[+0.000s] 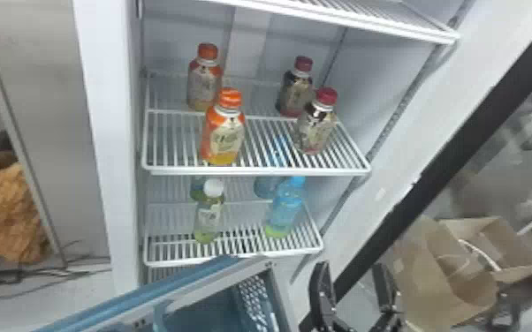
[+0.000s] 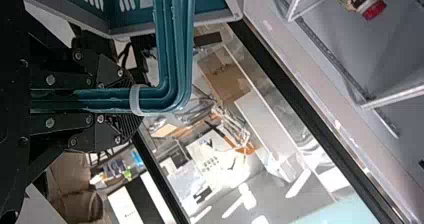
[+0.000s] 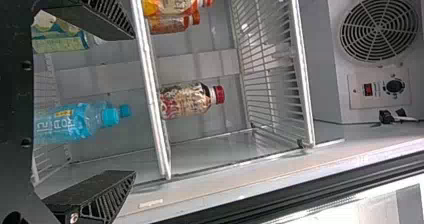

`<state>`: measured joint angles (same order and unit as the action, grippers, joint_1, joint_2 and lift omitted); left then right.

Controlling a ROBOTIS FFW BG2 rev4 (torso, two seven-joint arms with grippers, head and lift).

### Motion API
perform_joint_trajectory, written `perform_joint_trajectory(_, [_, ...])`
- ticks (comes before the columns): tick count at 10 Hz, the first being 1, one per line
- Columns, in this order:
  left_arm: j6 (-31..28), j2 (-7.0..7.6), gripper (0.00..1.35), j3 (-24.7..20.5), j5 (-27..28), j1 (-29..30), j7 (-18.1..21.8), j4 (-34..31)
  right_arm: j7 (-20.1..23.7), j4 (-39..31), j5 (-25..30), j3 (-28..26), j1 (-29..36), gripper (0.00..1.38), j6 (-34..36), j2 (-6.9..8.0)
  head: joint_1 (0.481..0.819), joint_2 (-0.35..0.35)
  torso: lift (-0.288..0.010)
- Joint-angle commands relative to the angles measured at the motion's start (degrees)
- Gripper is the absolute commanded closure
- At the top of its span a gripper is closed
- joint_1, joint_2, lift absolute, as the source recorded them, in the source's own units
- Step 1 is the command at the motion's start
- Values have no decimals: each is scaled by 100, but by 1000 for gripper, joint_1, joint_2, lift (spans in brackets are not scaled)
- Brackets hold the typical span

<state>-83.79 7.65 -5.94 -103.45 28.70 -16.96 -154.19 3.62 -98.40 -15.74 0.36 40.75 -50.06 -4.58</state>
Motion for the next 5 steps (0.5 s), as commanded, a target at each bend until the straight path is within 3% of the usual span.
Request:
perform_joint_trajectory(1, [195,0,1205,0,-133,27,0,42,-1,-11,-3,21,-12,81,0,1,695,-350,-51])
perform_joint_trajectory(5, [279,-26,1205,11,-53,139,0,112,-1,3,-60,44,-26,82,0,10,695,-350,-49])
